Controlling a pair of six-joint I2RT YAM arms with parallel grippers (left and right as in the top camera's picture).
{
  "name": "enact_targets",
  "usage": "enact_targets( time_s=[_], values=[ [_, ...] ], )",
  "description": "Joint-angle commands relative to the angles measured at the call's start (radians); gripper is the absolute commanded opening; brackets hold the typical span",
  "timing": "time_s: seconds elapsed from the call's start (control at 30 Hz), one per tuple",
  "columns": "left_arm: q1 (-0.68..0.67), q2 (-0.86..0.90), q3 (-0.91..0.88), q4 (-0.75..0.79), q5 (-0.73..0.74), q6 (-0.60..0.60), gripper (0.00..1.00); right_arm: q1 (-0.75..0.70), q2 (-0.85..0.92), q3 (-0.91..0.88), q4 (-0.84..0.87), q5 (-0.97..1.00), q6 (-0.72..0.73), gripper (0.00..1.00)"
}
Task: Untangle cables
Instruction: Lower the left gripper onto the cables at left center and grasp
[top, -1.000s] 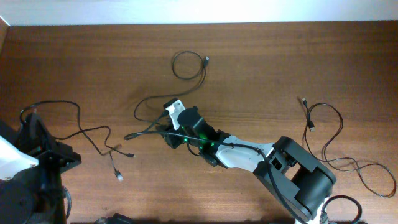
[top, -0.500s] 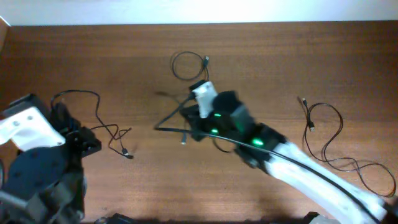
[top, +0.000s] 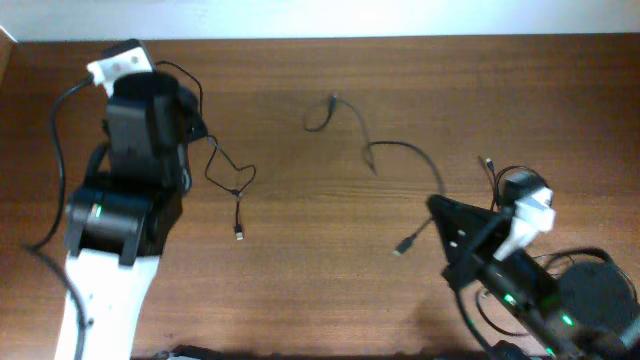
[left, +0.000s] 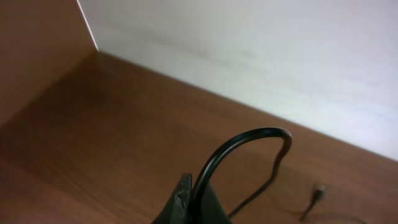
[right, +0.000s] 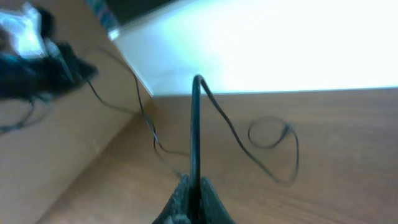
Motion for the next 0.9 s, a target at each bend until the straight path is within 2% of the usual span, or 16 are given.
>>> enact_targets(
  time_s=[0.0, 0.07, 0.1, 0.27, 0.43, 0.57, 0.7, 0.83, 0.87],
  values=[
    [0.14, 0.15, 0.003, 0.011, 0.179, 0.051, 0.0, -0.003, -0.017, 0.0, -0.026, 0.117, 0.01, 0.04],
    [0.185, 0.238, 0.003, 0.033, 0.178, 0.092, 0.0, -0.003, -0.004, 0.0, -0.023, 0.118, 0.01, 0.04],
    [0.233, 0.329, 0.003, 0.059, 0.177, 0.151, 0.0, -0.003, 0.022, 0.0, -0.019, 0.148, 0.01, 0.04],
    [0.312, 0.449, 0.003, 0.055, 0.175, 0.151, 0.0, -0.003, 0.074, 0.0, -0.006, 0.163, 0.01, 0.04],
    [0.251, 0.494, 0.002, -0.152, 0.405, 0.151, 0.0, -0.003, 0.089, 0.0, -0.007, 0.188, 0.01, 0.04],
    [0.167, 0.608, -0.003, -0.315, 0.417, 0.151, 0.0, -0.003, 0.093, 0.0, -0.011, 0.188, 0.01, 0.04],
    [0.101, 0.749, -0.016, -0.343, 0.417, 0.151, 0.0, -0.003, 0.094, 0.0, -0.011, 0.188, 0.01, 0.04],
    [0.082, 0.828, -0.016, -0.342, 0.418, 0.151, 0.13, -0.003, 0.097, 0.0, -0.014, 0.188, 0.01, 0.04],
    [0.077, 0.84, -0.016, -0.343, 0.42, 0.151, 0.19, -0.003, 0.099, 0.0, -0.014, 0.188, 0.01, 0.04]
  ],
)
